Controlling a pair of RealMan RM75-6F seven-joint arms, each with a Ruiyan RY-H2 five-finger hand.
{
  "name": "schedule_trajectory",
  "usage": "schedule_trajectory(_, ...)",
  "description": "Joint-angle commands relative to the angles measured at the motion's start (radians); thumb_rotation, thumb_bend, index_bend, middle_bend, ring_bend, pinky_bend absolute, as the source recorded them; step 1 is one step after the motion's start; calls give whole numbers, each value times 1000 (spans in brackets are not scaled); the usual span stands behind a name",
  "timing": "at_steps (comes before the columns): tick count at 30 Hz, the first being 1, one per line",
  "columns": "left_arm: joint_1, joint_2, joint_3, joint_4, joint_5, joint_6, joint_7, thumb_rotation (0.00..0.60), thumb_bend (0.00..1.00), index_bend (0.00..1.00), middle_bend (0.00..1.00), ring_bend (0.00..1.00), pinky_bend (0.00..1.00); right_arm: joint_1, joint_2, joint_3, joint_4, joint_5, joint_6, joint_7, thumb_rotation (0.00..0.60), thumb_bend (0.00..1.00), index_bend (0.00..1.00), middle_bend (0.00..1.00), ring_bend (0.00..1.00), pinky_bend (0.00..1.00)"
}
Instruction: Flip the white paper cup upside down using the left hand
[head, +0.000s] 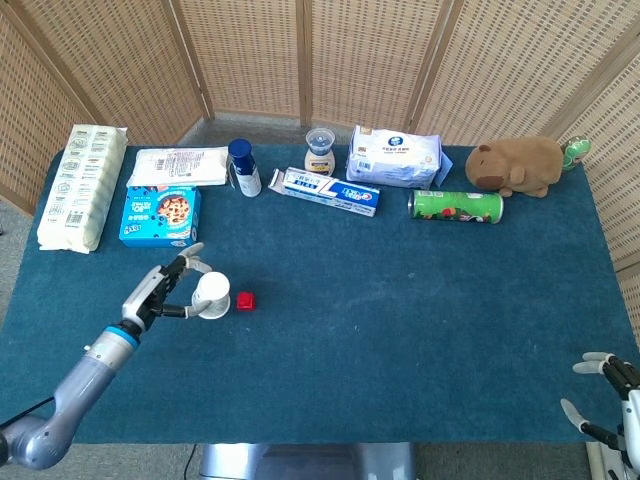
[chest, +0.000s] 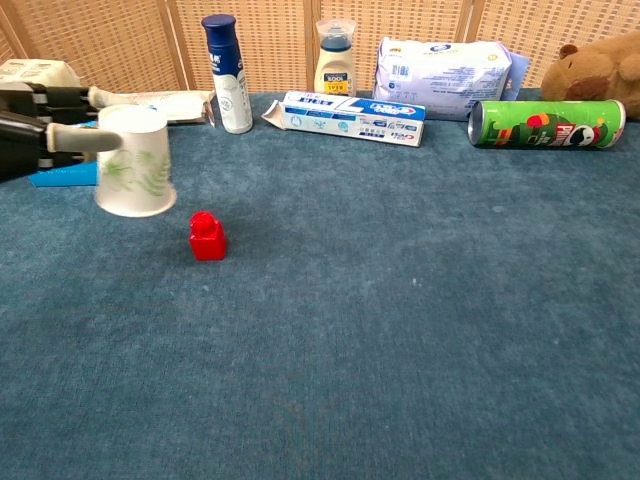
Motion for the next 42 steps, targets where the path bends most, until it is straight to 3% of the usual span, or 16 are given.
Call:
schedule_trajectory(1, -24, -48, -12, 54, 12, -18, -44, 559, 240, 442, 0, 0, 0, 0, 0, 0, 0, 3, -2, -2, 600, 252, 413, 332, 313, 380)
schedule_trajectory(12, -59, -140, -4, 154, 23, -36, -89, 563, 240, 443, 0, 0, 0, -3, 5, 4, 0, 20, -3, -2, 600, 252, 413, 332, 313, 381)
schedule_trajectory(34, -87, -177, 30, 222, 14, -48, -12, 561, 210, 435, 0, 0, 0, -13, 10, 6, -5, 26, 6, 6, 600, 254, 413, 341, 313, 381)
schedule_trajectory(42, -80, -148, 47, 190, 40, -21, 41, 557, 170, 140, 0, 0, 0, -11, 14, 7, -12, 22, 6, 23, 600, 258, 411, 341, 313, 381)
